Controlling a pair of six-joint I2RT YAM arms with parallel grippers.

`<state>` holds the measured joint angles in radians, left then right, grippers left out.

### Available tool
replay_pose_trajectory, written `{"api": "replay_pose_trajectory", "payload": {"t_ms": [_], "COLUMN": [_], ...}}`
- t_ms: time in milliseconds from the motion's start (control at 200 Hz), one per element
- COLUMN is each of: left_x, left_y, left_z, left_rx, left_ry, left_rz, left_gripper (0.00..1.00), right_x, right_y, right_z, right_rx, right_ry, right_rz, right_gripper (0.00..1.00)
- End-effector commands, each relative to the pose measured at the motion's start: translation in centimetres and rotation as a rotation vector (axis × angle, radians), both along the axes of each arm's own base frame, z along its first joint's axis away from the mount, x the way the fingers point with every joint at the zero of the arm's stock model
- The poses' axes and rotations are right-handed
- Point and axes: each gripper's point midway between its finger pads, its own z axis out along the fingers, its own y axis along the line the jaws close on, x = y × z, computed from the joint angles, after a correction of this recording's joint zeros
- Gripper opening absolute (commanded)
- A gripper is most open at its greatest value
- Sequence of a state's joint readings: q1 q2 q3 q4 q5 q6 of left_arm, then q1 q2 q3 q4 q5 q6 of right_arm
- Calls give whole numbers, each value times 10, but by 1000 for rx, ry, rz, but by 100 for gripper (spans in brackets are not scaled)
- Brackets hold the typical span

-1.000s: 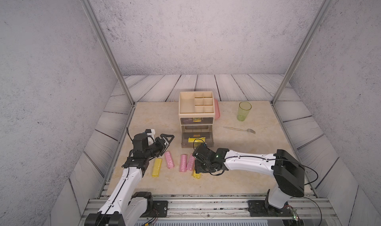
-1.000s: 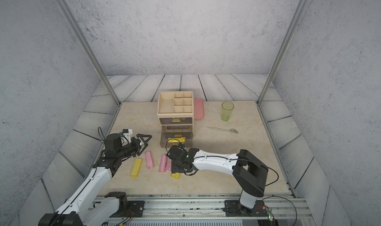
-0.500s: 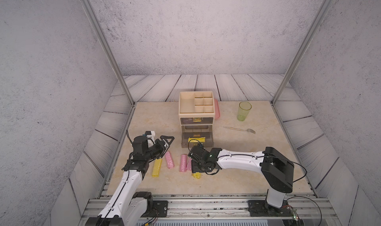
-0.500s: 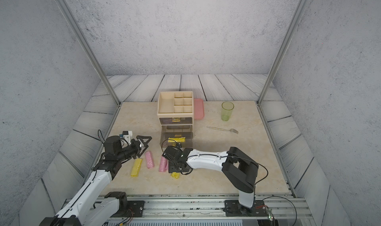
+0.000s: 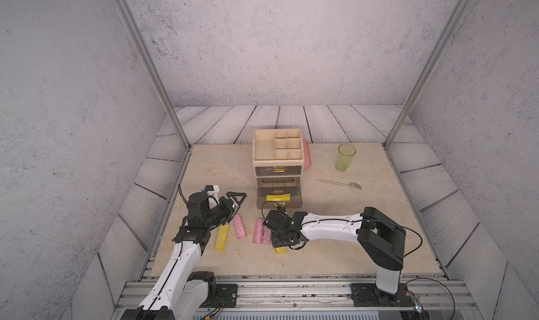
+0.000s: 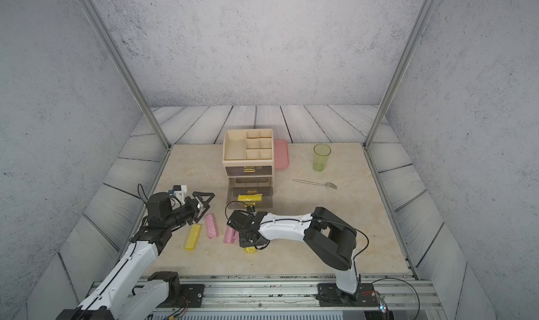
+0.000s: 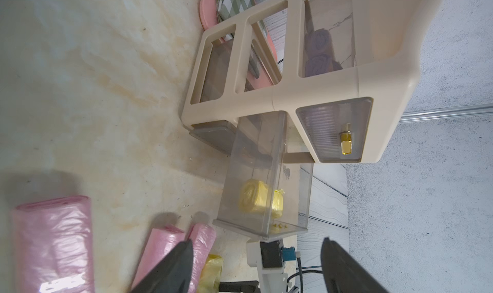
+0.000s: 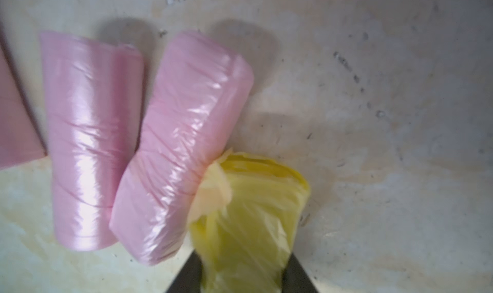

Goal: Sort the rolls of trash bags by color and place them into the drawer
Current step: Pick up the roll of trash bags from the center of the board.

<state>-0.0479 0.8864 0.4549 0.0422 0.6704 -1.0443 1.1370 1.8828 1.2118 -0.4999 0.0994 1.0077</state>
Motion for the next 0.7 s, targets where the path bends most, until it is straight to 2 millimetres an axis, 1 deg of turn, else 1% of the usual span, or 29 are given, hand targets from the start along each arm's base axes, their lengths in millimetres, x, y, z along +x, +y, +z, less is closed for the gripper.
{"api": "replay_pose_trajectory", "payload": {"t_ms": [0, 85, 135, 265, 310, 430, 490, 590, 696], "left_x": [-1, -1, -1, 0, 0, -1, -2, -5, -10], "left_y": [1, 1, 1, 2, 2, 1, -1, -4, -9], "left_z": [1, 1, 1, 4, 6, 6, 4, -4, -15], "left_rx": [-3, -3, -2, 1, 4, 8, 7, 8, 17], "left_ry": [-15, -15, -14, -16, -19, -8, 2, 31, 70], "left_rz": [-2, -2, 0, 3, 2, -9, -23, -38, -63], "left_gripper": [81, 81, 81, 81, 81, 81, 81, 81, 80], "right_x": [3, 5, 5, 5, 4, 6, 6, 9, 28], "right_y": [-6, -6, -6, -12, -17, -32, -33, -34, -38], "right_z": [-2, 13, 25, 60, 72, 111, 135, 176, 215], "right_rx": [-8, 7, 15, 37, 42, 65, 80, 65, 12], "right_ry": [-31, -70, -101, -167, -187, -280, -350, -505, -658], "right_rz": [-6, 5, 13, 36, 46, 111, 204, 420, 568], "right_gripper": [24, 16, 15, 14, 14, 15, 17, 20, 22]}}
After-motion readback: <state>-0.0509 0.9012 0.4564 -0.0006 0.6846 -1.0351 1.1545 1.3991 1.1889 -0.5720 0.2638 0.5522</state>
